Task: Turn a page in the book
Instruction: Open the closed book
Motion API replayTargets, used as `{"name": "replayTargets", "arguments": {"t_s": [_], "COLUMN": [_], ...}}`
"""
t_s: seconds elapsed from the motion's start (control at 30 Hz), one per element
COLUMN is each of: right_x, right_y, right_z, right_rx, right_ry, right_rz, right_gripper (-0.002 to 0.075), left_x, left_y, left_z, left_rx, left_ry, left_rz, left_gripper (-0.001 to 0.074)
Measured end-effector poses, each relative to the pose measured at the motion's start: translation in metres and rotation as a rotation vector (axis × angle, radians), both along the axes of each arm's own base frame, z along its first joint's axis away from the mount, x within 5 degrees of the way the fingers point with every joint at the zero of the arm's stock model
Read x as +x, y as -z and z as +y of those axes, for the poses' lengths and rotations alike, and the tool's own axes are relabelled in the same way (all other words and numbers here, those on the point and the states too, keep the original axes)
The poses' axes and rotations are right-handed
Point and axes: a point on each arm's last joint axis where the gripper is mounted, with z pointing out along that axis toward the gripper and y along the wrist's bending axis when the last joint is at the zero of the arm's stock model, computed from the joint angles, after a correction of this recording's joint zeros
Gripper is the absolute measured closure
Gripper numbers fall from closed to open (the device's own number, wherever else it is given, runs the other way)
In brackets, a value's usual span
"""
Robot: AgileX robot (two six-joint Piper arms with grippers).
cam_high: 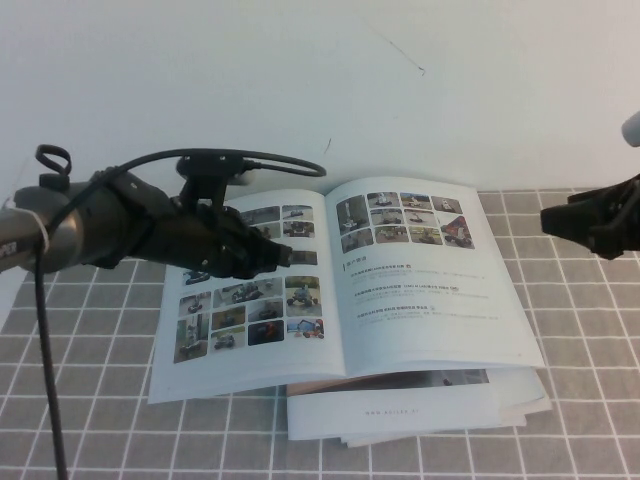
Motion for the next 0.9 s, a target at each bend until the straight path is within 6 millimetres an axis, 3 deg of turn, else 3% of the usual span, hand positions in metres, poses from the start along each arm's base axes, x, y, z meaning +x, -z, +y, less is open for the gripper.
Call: {"name": "replayTargets", "arguments": {"t_s": [0.1,0.2,0.3,0.57,0.9], "right_x": [0.015,0.029,0.042,0.061,0.065], "right_y": [0.016,0.035,0.056,0.098,0.125], "right_z": [0.002,0.005,0.006,0.009,0.008], "right_rx": [0.046,0.096,0.120,0.129,0.159], "right_ry": [0.002,-0.007,-0.006,0.000,0.037], "right_rz": [0.050,0.116,0.177,0.275,0.362], "right_gripper": [0.0261,0.0223,0.0209,0.0206,0.0206], "left_x": [0.003,0.004,0.005,0.005,0.005], "left_y": [0.016,0.032,0.043,0.045,0.045], "left_z": [-0.002,-0.002,-0.003,-0.004,-0.004], "left_rx": [0.014,0.034,0.040,0.044,0.055], "left_ry": [0.013,0.031,0.037,0.043,0.060], "left_rz": [0.030,0.055,0.079,0.080,0.067], "left_gripper": [0.0738,0.0738,0.0738,0.0738,0.0738]}}
